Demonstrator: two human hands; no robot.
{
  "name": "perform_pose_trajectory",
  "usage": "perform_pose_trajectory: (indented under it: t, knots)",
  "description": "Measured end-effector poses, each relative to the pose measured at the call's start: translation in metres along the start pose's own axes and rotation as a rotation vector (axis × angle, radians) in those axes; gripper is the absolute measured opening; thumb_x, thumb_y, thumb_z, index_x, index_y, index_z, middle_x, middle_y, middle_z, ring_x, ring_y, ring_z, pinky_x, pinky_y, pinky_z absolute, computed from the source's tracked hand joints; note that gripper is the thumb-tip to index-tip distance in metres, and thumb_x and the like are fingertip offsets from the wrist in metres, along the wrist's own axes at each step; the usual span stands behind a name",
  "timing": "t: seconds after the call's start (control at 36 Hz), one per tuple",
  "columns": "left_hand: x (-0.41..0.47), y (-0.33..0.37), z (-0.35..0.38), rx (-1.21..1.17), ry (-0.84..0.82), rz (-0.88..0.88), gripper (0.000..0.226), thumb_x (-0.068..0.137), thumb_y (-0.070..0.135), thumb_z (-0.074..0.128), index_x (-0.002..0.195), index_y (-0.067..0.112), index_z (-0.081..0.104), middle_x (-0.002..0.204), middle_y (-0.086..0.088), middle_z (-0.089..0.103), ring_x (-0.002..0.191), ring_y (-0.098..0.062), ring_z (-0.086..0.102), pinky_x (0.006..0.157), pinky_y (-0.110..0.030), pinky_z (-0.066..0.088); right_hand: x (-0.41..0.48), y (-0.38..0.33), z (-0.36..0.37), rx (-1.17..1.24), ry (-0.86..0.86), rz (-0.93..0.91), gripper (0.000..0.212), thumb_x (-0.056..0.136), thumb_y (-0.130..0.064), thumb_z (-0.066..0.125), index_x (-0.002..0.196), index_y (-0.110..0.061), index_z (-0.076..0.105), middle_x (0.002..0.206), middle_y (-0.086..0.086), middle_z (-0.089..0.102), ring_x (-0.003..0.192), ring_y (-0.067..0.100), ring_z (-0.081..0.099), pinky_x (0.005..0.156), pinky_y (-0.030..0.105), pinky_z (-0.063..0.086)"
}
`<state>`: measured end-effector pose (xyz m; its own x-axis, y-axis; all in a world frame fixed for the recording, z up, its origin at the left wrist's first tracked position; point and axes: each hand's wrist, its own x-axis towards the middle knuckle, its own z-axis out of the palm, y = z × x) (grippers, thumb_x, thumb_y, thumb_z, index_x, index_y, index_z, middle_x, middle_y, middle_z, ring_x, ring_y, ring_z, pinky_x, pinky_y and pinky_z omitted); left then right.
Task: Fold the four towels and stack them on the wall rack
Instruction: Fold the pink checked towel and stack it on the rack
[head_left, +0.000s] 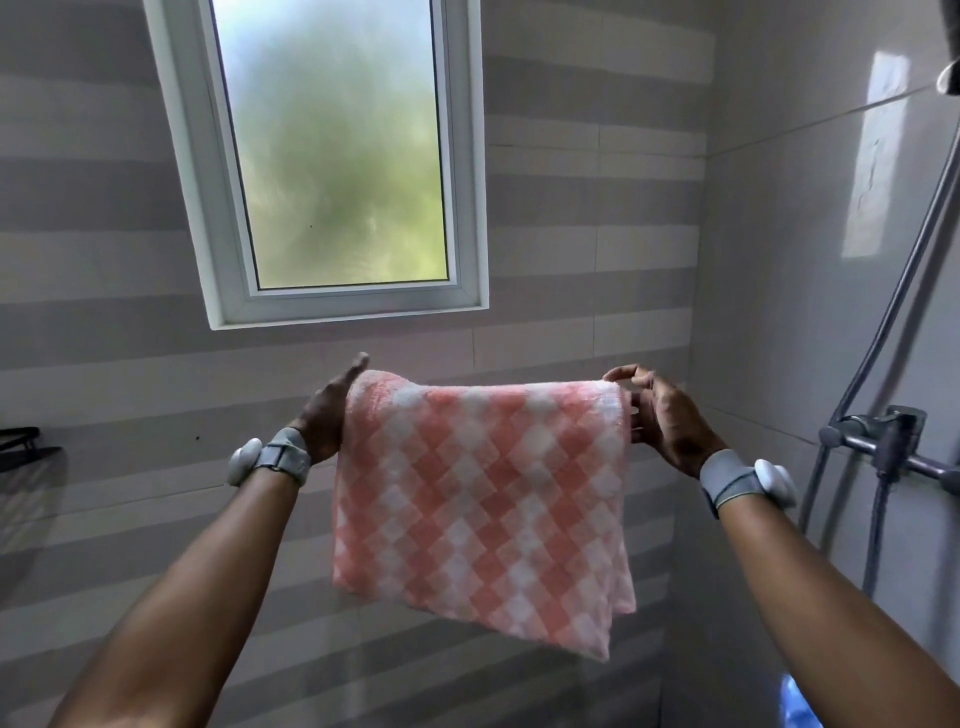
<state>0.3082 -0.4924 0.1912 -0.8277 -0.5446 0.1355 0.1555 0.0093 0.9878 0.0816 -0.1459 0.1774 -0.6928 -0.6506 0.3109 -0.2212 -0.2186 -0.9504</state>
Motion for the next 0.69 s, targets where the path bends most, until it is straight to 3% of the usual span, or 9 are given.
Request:
perform_pose_trajectory:
  t: [0.06,0.08,0.17,0.25,0.33,0.42,0.5,0.58,0.69]
  knots:
    - [-0.001,-0.002,0.002,0.183,0.030,0.024,0.039,0.087,0.042,0.068,0.086,0.002,0.072,0.079,-0.011,0.067,0.059,-0.015,0.063,0.058,-0.025,0.056,0.004,0.002,-0.001,-0.096,0.033,-0.026,0.053,0.083,-0.068,0.059,0.102,-0.019,0.063,0.080,0.008,0.065,0.061,0.019,0.058,0.054,0.027,0.048]
    - [0.001,-0.004,0.002,0.238,0.059,0.056,0.033,0.088,0.035,0.068,0.080,0.003,0.071,0.074,-0.008,0.066,0.054,-0.011,0.060,0.051,-0.021,0.053,0.005,0.002,0.000,-0.194,0.066,-0.064,0.056,0.077,-0.069,0.068,0.100,-0.019,0.064,0.081,0.006,0.067,0.064,0.018,0.059,0.056,0.028,0.049]
    - [0.000,-0.010,0.005,0.234,0.074,0.143,0.024,0.092,0.024,0.064,0.082,0.003,0.069,0.066,0.001,0.066,0.054,-0.009,0.055,0.046,-0.016,0.047,0.013,0.009,-0.001,-0.357,0.212,-0.169,0.039,0.074,-0.037,0.087,0.098,-0.015,0.066,0.092,0.007,0.073,0.073,0.016,0.064,0.068,0.036,0.056]
    - [0.003,-0.012,0.007,0.117,0.052,0.172,0.019,0.097,0.019,0.059,0.100,0.003,0.069,0.079,-0.002,0.072,0.063,-0.009,0.064,0.055,-0.019,0.054,0.023,0.018,-0.003,-0.412,0.363,-0.161,0.044,0.073,-0.032,0.088,0.104,-0.016,0.060,0.098,0.013,0.071,0.082,0.021,0.067,0.077,0.040,0.057]
    - [0.007,-0.010,0.007,0.051,0.214,0.103,0.027,0.096,0.038,0.058,0.083,0.017,0.068,0.060,0.007,0.061,0.053,-0.010,0.051,0.050,-0.023,0.044,0.031,0.026,-0.006,-0.476,0.418,-0.097,0.057,0.071,-0.037,0.088,0.110,-0.012,0.055,0.106,0.011,0.066,0.093,0.024,0.066,0.079,0.034,0.053]
    - [0.013,-0.011,-0.001,-0.054,0.312,0.060,0.025,0.084,0.037,0.060,0.073,0.017,0.070,0.068,-0.002,0.052,0.052,-0.014,0.041,0.046,-0.022,0.034,0.033,0.032,-0.009,-0.487,0.426,-0.036,0.054,0.060,-0.049,0.091,0.089,-0.013,0.064,0.094,0.009,0.072,0.089,0.027,0.069,0.083,0.039,0.056]
    - [0.007,-0.012,-0.001,-0.115,0.286,0.020,0.027,0.088,0.027,0.054,0.071,0.014,0.070,0.073,-0.005,0.055,0.053,-0.015,0.047,0.046,-0.023,0.037,0.033,0.042,-0.012,-0.470,0.434,0.007,0.075,0.035,-0.078,0.080,0.071,-0.014,0.069,0.076,0.003,0.073,0.074,0.020,0.067,0.075,0.035,0.054]
    - [0.006,-0.013,-0.003,-0.055,0.216,0.013,0.025,0.089,0.028,0.055,0.075,0.018,0.073,0.078,-0.001,0.060,0.055,-0.011,0.055,0.048,-0.022,0.044,0.031,0.045,-0.009,-0.457,0.479,0.039,0.059,0.049,-0.066,0.087,0.068,-0.013,0.068,0.071,0.003,0.071,0.069,0.020,0.064,0.073,0.037,0.055]
    - [0.007,-0.018,-0.001,-0.033,0.194,0.028,0.024,0.097,0.033,0.056,0.087,0.013,0.066,0.069,-0.002,0.056,0.051,-0.013,0.049,0.045,-0.021,0.039,0.034,0.049,-0.010,-0.489,0.556,0.083,0.052,0.057,-0.059,0.089,0.065,-0.013,0.067,0.070,0.005,0.072,0.070,0.024,0.068,0.071,0.033,0.055]
